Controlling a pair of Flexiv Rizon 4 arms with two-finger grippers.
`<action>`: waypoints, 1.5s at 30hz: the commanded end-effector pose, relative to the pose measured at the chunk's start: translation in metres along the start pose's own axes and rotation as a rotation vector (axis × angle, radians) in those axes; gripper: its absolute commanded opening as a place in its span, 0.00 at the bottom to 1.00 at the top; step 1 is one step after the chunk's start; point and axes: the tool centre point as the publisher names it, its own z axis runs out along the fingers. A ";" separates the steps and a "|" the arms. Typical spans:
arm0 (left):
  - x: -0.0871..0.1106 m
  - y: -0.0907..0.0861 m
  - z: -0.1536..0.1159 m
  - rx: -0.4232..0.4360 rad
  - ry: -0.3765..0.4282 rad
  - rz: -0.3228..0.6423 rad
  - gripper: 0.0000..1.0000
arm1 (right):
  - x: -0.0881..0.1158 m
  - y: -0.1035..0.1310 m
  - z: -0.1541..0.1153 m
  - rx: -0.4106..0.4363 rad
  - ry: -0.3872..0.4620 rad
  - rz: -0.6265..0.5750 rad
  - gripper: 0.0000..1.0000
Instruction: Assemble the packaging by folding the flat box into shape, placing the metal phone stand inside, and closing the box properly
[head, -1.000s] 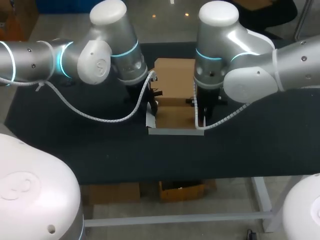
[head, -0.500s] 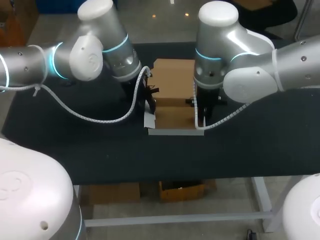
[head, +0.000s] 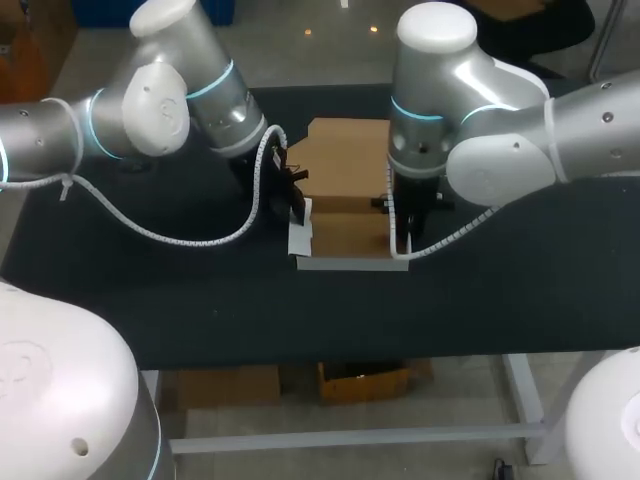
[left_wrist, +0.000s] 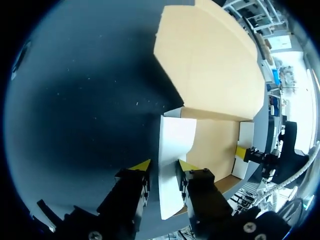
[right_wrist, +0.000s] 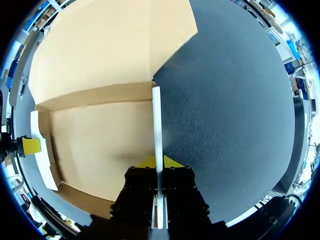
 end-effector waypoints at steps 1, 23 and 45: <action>0.003 0.001 0.009 0.013 -0.050 -0.004 0.24 | -0.001 0.001 0.000 0.003 -0.003 0.000 0.00; 0.000 0.010 0.024 0.006 -0.250 -0.074 0.18 | -0.001 0.001 0.000 0.003 -0.003 0.000 0.00; -0.009 0.002 -0.002 -0.048 0.004 -0.126 0.40 | -0.001 0.001 0.000 0.003 -0.003 0.000 0.00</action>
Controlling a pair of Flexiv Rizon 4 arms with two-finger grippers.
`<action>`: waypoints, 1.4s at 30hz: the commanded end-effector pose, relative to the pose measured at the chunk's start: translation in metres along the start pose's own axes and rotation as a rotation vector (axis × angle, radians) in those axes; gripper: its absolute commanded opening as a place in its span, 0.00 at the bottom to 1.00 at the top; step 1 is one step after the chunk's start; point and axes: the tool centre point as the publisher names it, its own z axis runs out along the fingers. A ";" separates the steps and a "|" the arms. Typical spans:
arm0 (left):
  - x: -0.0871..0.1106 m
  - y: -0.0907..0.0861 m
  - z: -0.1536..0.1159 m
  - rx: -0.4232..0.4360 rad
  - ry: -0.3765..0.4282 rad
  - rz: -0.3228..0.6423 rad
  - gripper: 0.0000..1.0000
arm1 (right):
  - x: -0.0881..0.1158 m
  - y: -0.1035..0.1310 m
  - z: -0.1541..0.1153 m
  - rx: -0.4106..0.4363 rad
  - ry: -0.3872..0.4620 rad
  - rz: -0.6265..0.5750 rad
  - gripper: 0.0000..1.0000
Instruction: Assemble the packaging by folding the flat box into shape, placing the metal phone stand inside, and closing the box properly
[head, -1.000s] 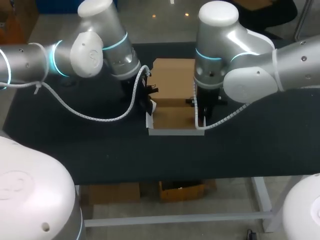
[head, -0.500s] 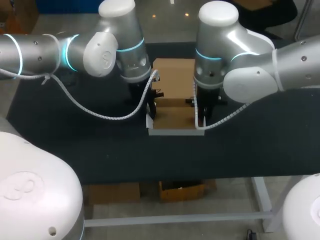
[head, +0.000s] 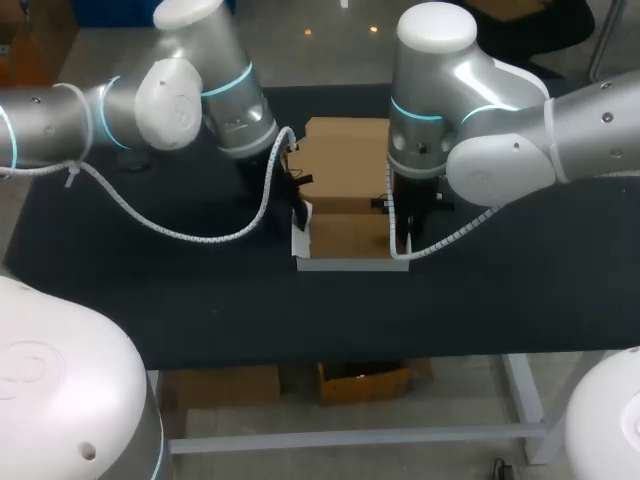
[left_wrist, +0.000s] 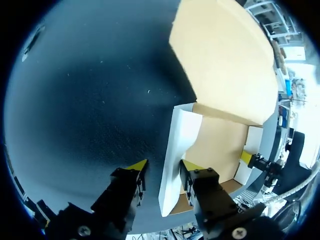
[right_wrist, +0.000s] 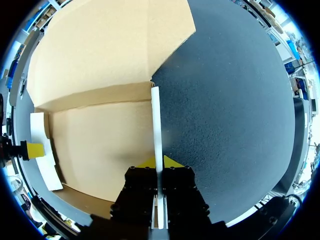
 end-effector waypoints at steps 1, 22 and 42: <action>-0.006 -0.009 -0.003 -0.020 0.072 -0.011 0.40 | -0.002 0.001 -0.001 0.003 -0.003 0.000 0.00; 0.001 -0.008 -0.013 -0.077 0.210 0.007 0.43 | -0.002 0.001 -0.001 0.003 -0.003 0.000 0.00; 0.008 -0.008 -0.025 -0.136 0.324 0.030 0.42 | -0.002 0.001 -0.001 0.003 -0.003 0.000 0.00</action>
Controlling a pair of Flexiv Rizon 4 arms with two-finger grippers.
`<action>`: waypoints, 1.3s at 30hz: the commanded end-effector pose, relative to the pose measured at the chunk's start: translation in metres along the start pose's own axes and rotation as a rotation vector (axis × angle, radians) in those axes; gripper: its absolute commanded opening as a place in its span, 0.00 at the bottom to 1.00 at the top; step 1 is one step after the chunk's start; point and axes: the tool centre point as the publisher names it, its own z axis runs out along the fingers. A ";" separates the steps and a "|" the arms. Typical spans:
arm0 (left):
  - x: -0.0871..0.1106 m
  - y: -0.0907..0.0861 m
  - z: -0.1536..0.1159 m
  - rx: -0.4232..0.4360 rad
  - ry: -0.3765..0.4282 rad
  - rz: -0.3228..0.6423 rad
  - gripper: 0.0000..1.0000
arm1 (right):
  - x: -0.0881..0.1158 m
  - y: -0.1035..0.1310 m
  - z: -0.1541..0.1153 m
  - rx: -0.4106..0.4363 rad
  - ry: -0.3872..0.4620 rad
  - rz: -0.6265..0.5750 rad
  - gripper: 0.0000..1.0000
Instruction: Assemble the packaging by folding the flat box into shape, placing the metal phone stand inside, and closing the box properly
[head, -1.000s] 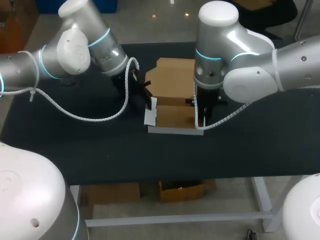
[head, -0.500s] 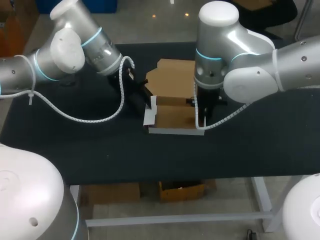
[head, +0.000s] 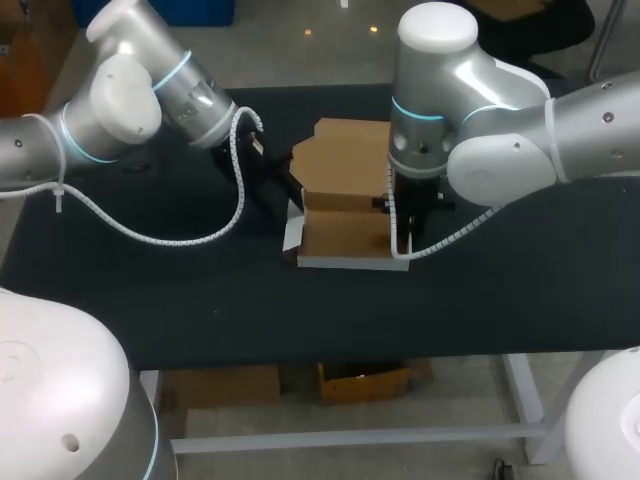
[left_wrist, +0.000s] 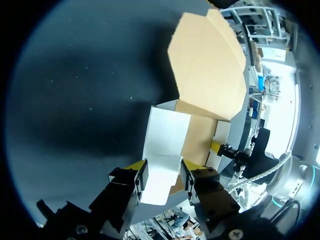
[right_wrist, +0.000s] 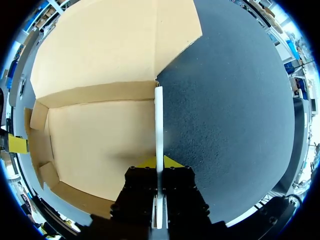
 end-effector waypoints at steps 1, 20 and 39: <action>-0.009 -0.006 -0.001 -0.034 0.036 -0.003 0.42 | 0.000 0.000 -0.001 0.003 -0.002 -0.001 0.00; -0.019 -0.027 -0.002 -0.050 0.176 -0.051 0.37 | 0.000 0.000 -0.001 0.003 -0.002 -0.001 0.00; -0.015 -0.031 -0.002 -0.086 0.279 -0.043 0.35 | 0.000 0.000 -0.001 0.003 -0.002 -0.001 0.00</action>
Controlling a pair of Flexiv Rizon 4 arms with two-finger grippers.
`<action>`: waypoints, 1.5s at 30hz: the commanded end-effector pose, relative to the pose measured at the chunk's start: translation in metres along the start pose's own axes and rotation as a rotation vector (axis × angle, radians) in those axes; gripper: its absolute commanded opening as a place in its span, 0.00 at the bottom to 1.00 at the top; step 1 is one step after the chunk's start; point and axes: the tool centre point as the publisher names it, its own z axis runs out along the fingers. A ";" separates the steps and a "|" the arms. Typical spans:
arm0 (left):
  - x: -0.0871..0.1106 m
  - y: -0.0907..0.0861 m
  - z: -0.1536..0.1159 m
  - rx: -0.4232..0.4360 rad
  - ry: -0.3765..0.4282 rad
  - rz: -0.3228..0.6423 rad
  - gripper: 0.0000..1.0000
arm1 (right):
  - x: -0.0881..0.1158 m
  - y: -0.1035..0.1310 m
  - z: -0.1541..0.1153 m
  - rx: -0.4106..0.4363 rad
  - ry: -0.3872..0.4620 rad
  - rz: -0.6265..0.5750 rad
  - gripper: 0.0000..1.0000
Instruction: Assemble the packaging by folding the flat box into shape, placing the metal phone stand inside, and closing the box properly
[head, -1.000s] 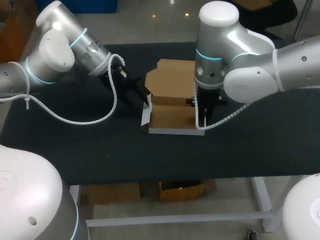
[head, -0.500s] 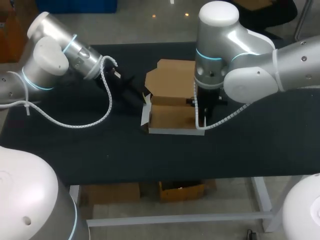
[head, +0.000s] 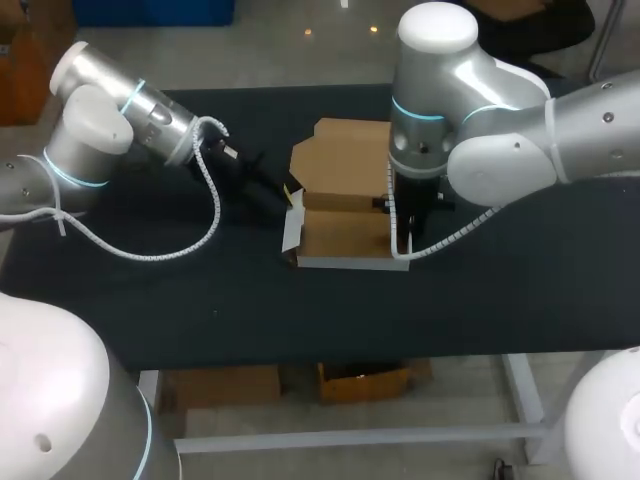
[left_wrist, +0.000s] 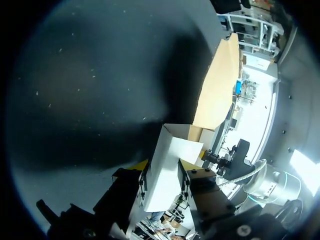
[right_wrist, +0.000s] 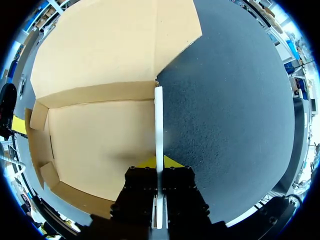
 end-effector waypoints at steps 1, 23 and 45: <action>0.003 -0.001 0.001 -0.021 -0.001 0.008 0.35 | 0.000 0.000 -0.001 0.003 -0.002 -0.001 0.00; 0.017 0.018 0.015 0.015 -0.055 0.061 0.35 | 0.000 0.000 -0.001 0.003 -0.002 -0.001 0.00; 0.018 0.017 0.025 0.207 -0.208 0.146 0.36 | 0.000 0.000 -0.001 0.003 -0.002 -0.001 0.00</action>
